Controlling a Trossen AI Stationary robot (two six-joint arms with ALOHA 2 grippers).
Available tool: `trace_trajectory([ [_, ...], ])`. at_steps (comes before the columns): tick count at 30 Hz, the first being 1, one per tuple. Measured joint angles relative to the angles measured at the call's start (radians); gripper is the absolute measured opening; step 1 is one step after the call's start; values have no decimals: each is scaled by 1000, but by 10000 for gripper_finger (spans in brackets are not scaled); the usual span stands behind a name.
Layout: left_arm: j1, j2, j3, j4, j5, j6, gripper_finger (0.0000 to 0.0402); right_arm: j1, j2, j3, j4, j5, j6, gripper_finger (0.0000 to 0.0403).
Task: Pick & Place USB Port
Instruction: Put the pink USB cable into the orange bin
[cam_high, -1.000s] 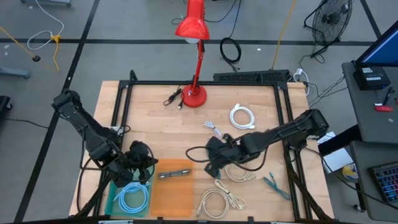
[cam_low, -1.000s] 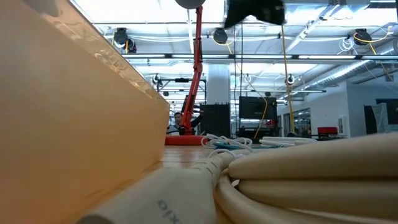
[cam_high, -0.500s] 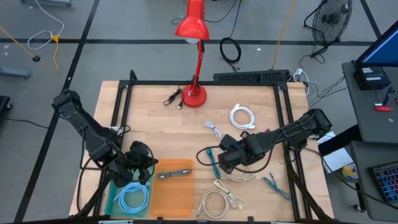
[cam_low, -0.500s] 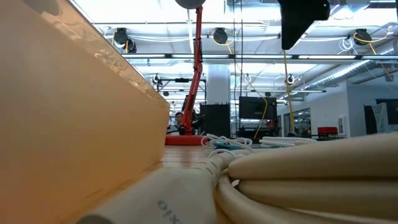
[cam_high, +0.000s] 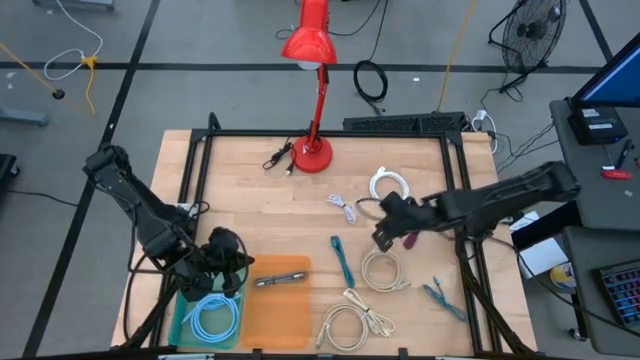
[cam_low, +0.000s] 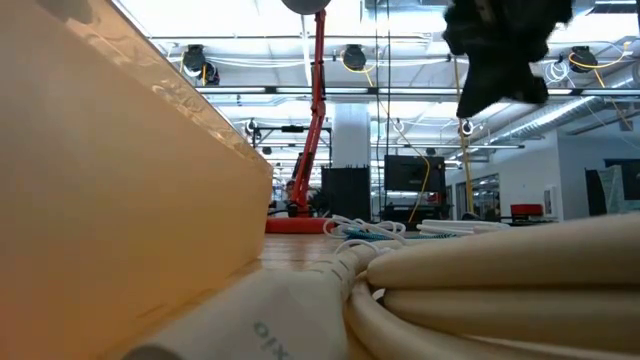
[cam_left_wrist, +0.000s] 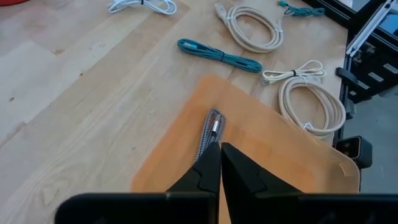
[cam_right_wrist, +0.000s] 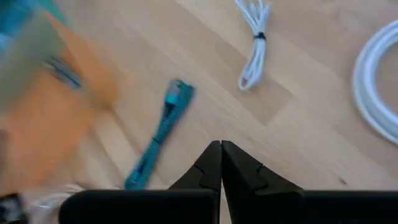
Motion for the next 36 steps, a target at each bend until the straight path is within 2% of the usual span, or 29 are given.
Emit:
trace_trajectory([
  [5, 29, 0, 0, 0, 2, 6, 3, -34, -217, -232, 255, -7, -4, 0],
  [8, 100, 0, 0, 6, 10, 13, 7, -43, -306, -310, 347, -7, -10, 0],
  [12, 263, 0, 0, 118, 144, 202, 9, -53, -379, -350, 395, -5, -61, 0],
  [17, 510, 0, 0, 303, 314, 432, 4, -67, -409, -352, 396, -6, -117, 0],
  [20, 653, 0, 0, 368, 414, 496, 10, -74, -409, -352, 396, -6, -137, 0],
  [24, 791, 26, 1, 436, 508, 545, 5, -87, -401, -352, 395, -5, -192, 0],
  [27, 849, 70, 1, 492, 555, 566, 3, -106, -399, -352, 395, -4, -245, 0],
  [30, 890, 155, 1, 589, 652, 564, 8, -135, -397, -353, 384, -5, -255, 0],
  [34, 913, 275, 1, 741, 790, 565, 4, -175, -397, -353, 370, -6, -269, 0],
  [36, 908, 321, 1, 781, 819, 561, 2, -195, -398, -353, 353, -12, -285, 0],
])
